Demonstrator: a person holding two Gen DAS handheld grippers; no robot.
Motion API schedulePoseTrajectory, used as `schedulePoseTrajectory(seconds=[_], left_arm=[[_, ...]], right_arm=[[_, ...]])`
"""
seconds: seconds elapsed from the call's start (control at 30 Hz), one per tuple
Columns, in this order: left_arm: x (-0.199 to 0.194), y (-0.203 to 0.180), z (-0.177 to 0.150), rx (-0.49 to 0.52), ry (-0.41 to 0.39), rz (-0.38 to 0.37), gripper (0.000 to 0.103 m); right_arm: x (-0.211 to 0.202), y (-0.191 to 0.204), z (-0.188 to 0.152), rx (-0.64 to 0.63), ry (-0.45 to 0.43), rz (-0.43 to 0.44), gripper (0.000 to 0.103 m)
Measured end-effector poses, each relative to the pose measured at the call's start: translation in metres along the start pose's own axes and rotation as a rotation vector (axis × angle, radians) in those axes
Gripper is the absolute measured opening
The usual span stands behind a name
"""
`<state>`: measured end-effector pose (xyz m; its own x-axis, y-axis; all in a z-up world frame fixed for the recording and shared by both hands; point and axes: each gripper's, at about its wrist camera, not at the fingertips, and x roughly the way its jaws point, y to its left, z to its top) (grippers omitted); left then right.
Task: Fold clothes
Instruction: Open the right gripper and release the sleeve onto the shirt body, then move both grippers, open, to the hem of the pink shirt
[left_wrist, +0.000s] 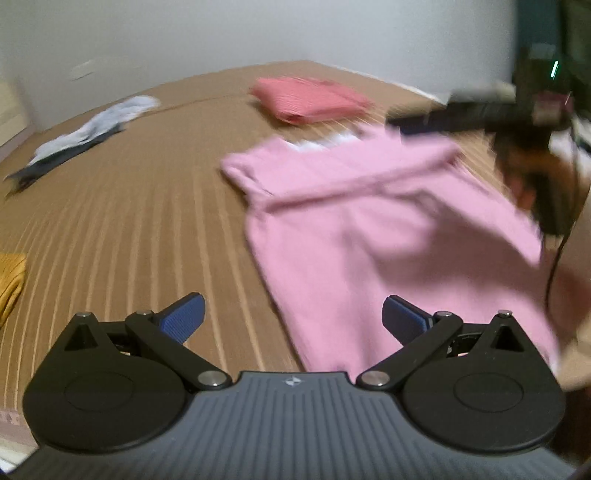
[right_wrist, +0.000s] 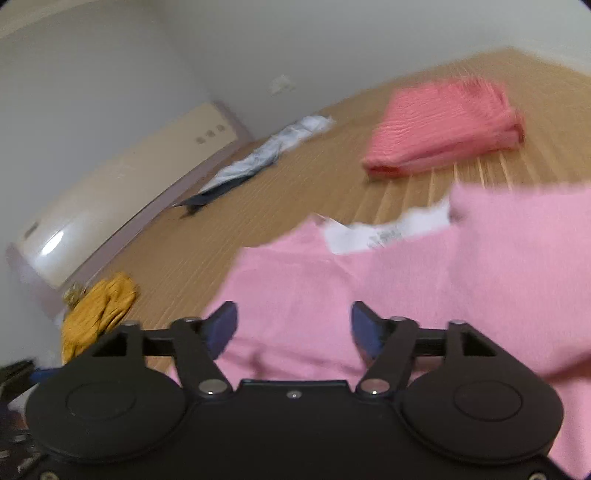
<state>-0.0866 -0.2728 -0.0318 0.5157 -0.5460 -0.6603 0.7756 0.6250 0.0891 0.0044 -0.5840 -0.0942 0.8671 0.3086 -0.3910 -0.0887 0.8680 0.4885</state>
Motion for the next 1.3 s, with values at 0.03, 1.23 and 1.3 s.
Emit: schedulePoseTrajectory(seconds=[0.03, 1.23, 1.3], left_arm=[[-0.003, -0.007, -0.005, 0.04, 0.013, -0.014, 0.103], [-0.035, -0.041, -0.074, 0.174, 0.105, 0.021, 0.103], [-0.036, -0.042, -0.074, 0.18, 0.105, 0.017, 0.103]], right_arm=[[-0.02, 0.012, -0.002, -0.049, -0.029, 0.023, 0.082], [-0.22, 0.053, -0.177, -0.561, 0.34, -0.616, 0.082], [-0.232, 0.055, -0.178, -0.567, 0.316, -0.606, 0.082]])
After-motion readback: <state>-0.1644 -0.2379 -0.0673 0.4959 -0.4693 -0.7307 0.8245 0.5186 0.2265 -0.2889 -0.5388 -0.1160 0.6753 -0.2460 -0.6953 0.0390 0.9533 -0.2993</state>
